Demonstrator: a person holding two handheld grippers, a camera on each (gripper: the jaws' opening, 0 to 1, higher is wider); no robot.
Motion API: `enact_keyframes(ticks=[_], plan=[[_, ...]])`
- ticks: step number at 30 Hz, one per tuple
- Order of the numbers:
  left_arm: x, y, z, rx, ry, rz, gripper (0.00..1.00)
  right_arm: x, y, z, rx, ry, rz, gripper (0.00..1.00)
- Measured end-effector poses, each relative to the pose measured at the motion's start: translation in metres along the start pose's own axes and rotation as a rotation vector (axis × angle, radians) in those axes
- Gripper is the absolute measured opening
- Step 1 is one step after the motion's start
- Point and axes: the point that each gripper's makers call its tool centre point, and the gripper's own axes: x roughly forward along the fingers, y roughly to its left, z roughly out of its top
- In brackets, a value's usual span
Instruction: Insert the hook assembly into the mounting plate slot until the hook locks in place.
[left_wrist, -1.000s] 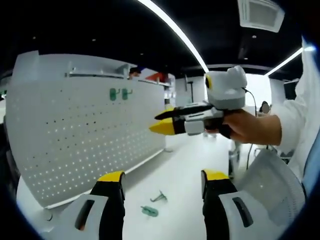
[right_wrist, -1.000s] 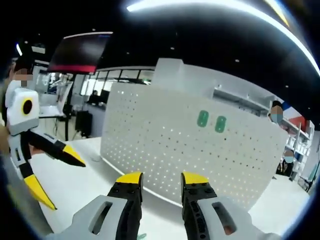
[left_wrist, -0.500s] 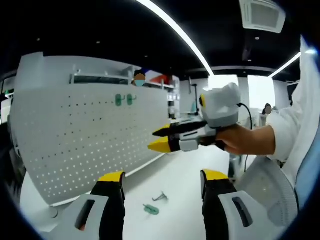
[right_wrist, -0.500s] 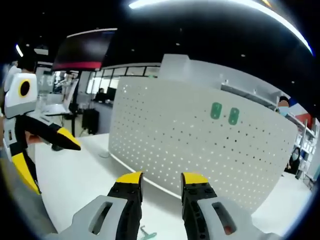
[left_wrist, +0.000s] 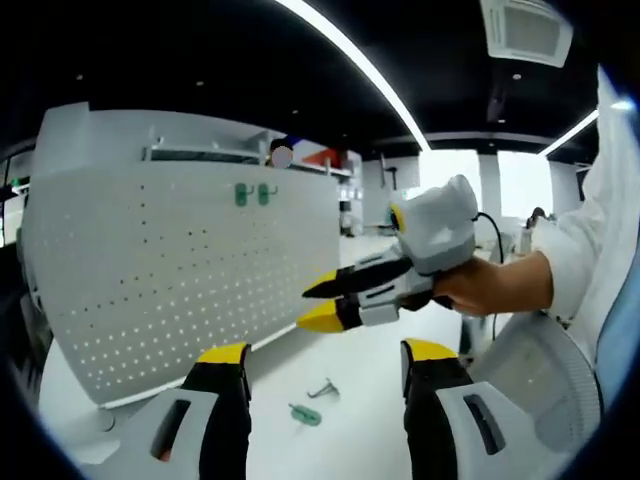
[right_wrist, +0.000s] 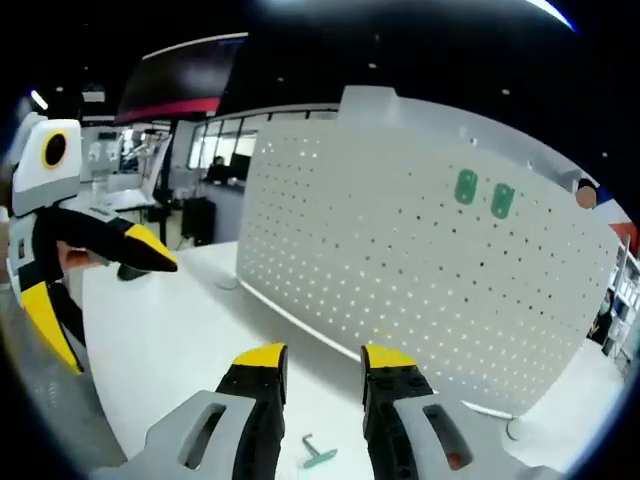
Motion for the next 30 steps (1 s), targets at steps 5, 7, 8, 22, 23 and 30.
enact_keyframes(ticks=[5,7,8,22,23,30], plan=[[0.005,0.005,-0.003,0.010,0.010,0.001,0.62,0.005,0.008,-0.009,-0.003,0.028,0.028,0.28],[0.005,0.005,-0.003,0.009,0.009,0.001,0.62,0.007,0.010,-0.013,0.002,0.040,0.036,0.28],[0.006,0.005,-0.004,0.009,0.010,0.001,0.62,0.008,0.011,-0.014,0.006,0.045,0.041,0.27],[0.006,0.005,-0.016,0.003,0.045,-0.006,0.62,0.019,0.026,-0.042,-0.001,0.131,0.090,0.25],[0.007,0.005,-0.016,0.006,0.046,-0.007,0.62,0.019,0.026,-0.043,0.000,0.135,0.092,0.25],[0.006,0.005,-0.015,0.009,0.042,-0.009,0.62,0.026,0.034,-0.053,-0.002,0.172,0.122,0.23]])
